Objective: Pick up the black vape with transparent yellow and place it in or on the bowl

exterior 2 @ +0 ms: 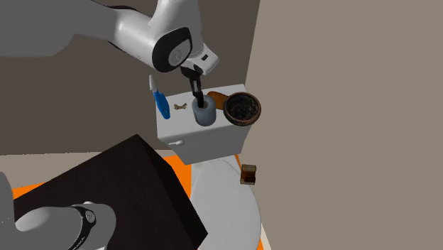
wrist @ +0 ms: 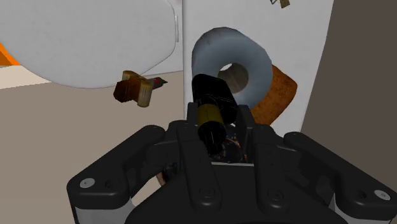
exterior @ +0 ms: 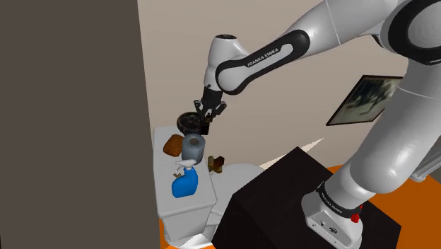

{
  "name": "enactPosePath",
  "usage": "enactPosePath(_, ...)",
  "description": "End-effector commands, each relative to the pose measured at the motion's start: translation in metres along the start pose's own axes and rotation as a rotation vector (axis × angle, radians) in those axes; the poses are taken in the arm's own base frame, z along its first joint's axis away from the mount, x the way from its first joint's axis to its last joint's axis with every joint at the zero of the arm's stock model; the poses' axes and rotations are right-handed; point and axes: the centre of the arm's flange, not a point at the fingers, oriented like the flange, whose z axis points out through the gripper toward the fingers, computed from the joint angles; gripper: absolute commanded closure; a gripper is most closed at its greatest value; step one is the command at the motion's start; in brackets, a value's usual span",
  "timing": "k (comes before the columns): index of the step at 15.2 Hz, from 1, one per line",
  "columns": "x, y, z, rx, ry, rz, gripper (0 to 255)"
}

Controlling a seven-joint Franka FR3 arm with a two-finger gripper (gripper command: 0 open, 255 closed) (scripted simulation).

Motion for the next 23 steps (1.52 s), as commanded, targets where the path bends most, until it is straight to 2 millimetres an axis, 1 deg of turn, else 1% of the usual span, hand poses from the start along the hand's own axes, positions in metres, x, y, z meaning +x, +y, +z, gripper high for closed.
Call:
enactPosePath(1, 0.024, -0.002, -0.005, 0.0, 0.0, -0.001, 255)
enactPosePath(14, 0.194, -0.014, -0.02, 0.0, 0.0, -0.001, 255)
enactPosePath(23, 0.193, -0.011, 0.028, 0.0, 0.0, -0.001, 255)
